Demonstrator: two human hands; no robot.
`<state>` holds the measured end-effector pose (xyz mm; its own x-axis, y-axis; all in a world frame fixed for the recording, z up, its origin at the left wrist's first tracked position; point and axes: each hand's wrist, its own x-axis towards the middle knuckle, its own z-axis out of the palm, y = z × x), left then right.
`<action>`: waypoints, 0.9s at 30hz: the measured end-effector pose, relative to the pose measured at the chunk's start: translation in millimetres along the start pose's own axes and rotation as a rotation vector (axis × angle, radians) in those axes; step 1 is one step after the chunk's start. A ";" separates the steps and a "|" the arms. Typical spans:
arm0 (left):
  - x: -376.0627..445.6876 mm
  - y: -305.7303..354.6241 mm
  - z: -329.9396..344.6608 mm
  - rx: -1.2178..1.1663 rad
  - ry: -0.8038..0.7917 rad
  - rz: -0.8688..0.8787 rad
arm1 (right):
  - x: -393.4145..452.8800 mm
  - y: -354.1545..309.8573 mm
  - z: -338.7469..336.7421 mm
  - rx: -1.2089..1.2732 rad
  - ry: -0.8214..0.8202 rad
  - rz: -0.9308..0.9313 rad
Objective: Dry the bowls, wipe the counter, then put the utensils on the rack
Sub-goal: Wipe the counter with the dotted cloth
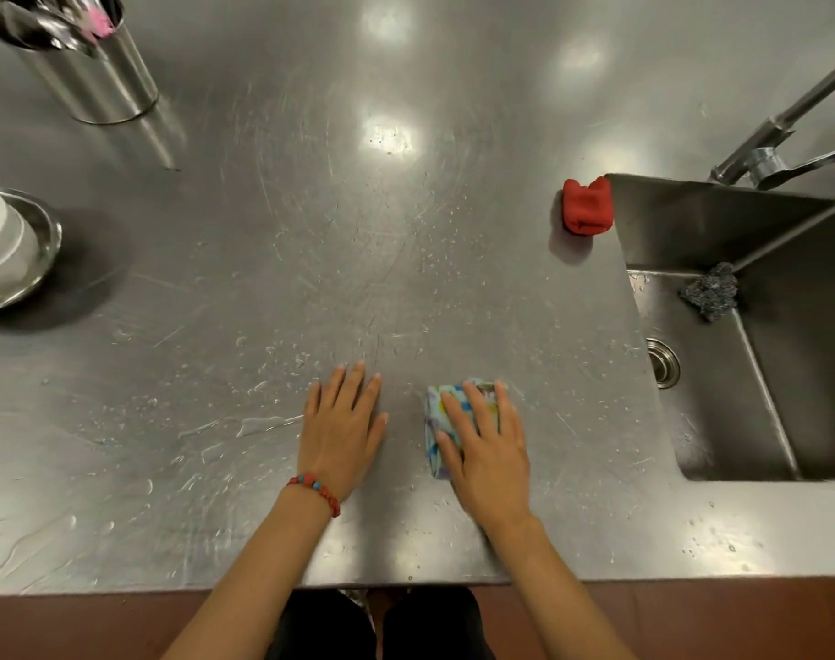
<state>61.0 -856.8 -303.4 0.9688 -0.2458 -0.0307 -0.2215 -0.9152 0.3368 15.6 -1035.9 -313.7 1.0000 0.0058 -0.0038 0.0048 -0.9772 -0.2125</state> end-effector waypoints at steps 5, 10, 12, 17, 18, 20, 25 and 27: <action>23.9 16.0 7.2 0.028 0.038 0.069 | 62.3 42.3 -8.4 0.025 -0.020 0.108; 33.3 28.9 19.4 0.005 -0.021 0.071 | 100.5 72.2 -16.4 0.007 -0.040 0.185; 32.3 28.5 23.8 0.018 -0.045 0.073 | 66.4 67.0 -14.2 0.031 -0.015 0.180; 36.2 33.1 27.1 0.056 -0.014 0.084 | 12.8 74.9 -15.8 0.045 -0.029 0.154; 38.4 38.9 27.3 0.063 -0.018 0.100 | 19.4 81.1 -16.3 0.050 -0.011 0.164; 44.2 53.5 29.9 0.057 -0.029 0.151 | 43.5 96.3 -16.1 0.062 0.037 0.219; 58.3 88.8 40.0 0.033 -0.087 0.218 | 106.4 138.9 -23.6 0.039 0.028 0.323; 58.8 94.5 41.9 0.011 -0.121 0.196 | 95.7 136.9 -21.0 0.052 0.038 0.309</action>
<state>92.4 -971.2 -312.9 0.8870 -0.4550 -0.0789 -0.4058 -0.8495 0.3372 112.1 -1173.6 -322.7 0.9535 -0.2989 -0.0397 -0.2988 -0.9192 -0.2565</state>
